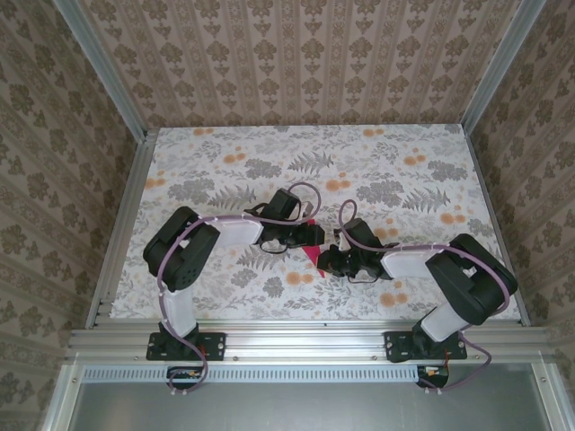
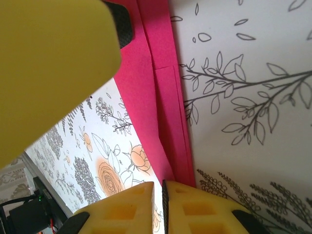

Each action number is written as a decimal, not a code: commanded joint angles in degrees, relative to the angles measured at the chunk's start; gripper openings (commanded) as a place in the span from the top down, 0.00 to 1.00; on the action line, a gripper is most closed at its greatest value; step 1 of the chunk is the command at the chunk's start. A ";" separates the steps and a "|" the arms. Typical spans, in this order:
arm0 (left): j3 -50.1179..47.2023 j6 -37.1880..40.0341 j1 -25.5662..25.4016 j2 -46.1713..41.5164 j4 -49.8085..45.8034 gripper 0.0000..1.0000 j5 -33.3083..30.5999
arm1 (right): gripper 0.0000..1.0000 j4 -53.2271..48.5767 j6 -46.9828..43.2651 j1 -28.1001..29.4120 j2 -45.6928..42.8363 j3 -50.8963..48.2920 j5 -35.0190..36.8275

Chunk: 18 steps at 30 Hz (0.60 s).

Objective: Fold a paper plane with a square sheet of paper (pick it up from the middle)
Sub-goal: Fold the wing for the fifth time at the center of the table.

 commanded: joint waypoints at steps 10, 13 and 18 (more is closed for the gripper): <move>0.70 0.52 0.55 2.03 -0.51 0.42 0.18 | 0.86 -5.33 -0.27 0.87 2.32 0.94 0.65; 0.74 0.68 0.59 2.06 -0.96 0.42 -0.24 | 0.87 -6.47 -1.18 1.11 0.63 -1.18 -1.38; 0.90 0.81 0.57 1.99 -1.35 0.43 -0.30 | 0.86 -7.83 -1.66 1.20 -4.35 -4.96 -3.79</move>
